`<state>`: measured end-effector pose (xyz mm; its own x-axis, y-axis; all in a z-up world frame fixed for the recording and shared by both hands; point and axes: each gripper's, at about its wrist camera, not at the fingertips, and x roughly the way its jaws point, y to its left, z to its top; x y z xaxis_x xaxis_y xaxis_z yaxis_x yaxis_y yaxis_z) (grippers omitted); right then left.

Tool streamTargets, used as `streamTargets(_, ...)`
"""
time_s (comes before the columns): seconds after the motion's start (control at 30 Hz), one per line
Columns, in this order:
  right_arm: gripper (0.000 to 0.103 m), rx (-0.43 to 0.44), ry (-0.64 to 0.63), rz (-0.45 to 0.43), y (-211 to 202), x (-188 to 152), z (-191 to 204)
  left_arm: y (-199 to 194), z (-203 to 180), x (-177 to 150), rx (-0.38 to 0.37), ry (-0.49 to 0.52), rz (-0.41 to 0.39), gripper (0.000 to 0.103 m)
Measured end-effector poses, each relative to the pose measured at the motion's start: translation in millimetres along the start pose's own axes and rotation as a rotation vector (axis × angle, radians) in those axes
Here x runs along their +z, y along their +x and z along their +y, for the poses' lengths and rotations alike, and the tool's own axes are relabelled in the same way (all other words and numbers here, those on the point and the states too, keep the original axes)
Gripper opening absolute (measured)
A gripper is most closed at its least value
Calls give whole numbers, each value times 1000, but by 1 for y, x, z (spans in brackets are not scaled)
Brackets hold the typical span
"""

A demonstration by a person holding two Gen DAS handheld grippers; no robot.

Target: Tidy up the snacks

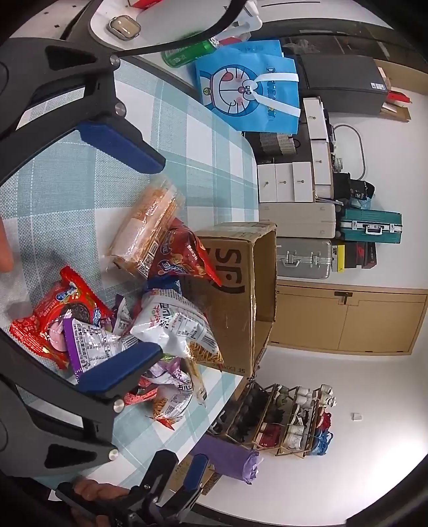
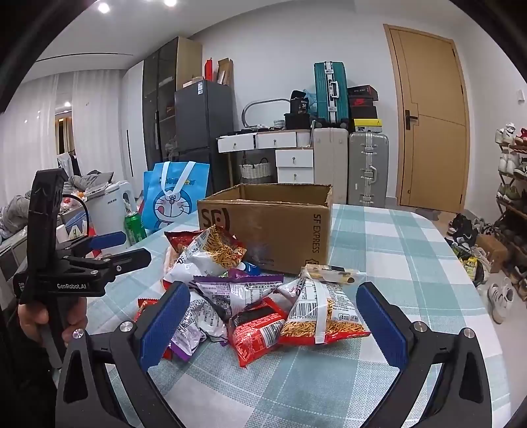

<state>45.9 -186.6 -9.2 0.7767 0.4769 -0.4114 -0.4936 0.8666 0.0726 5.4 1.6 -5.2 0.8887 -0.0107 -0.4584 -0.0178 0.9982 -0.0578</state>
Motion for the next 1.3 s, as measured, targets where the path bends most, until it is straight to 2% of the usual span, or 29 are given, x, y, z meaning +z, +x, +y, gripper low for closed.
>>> streamTargets(1.3,103,-4,2,10,-1,3,1,0,3,1,-2,-6,4,102)
